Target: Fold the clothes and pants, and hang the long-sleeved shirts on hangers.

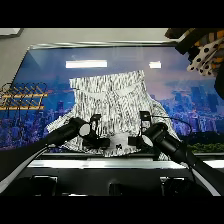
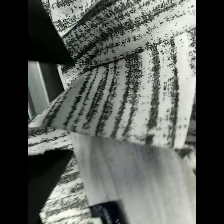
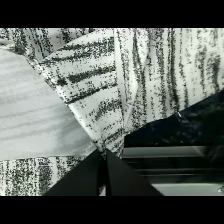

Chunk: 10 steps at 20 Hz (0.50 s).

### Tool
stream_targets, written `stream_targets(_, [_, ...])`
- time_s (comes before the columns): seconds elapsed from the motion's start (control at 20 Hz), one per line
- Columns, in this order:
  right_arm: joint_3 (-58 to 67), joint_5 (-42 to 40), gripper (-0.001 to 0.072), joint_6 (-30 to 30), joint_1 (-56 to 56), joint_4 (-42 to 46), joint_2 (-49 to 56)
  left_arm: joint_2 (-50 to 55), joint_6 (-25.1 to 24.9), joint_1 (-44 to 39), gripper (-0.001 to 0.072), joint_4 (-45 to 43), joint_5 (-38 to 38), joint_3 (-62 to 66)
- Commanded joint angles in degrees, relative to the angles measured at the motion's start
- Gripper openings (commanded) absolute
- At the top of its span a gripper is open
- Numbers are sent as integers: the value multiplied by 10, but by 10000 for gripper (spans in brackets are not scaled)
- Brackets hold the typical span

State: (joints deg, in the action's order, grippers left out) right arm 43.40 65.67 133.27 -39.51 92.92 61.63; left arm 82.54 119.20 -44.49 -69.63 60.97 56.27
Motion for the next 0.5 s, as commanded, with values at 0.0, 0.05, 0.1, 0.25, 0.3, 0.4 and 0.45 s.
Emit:
stream_targets(0.0, [4,9,31,14,0,-27,-1,27,19,-8,24,0,-9,0])
stream_targets(0.05, [15,23,31,21,0,-18,-1,22,12,-6,20,-1,-3,3])
stream_targets(0.1, [34,40,31,34,0,12,-1,14,7,-2,20,-2,13,9])
stream_targets(0.25, [140,66,29,34,28,100,0,-46,8,16,19,-10,57,16])
stream_targets(0.3, [182,59,29,20,57,96,3,-73,9,20,19,-9,65,16])
stream_targets(0.4, [263,52,29,-11,98,86,19,-125,28,19,19,-9,79,16])
stream_targets(0.45, [305,40,29,-39,103,72,31,-146,40,14,18,-2,83,16])
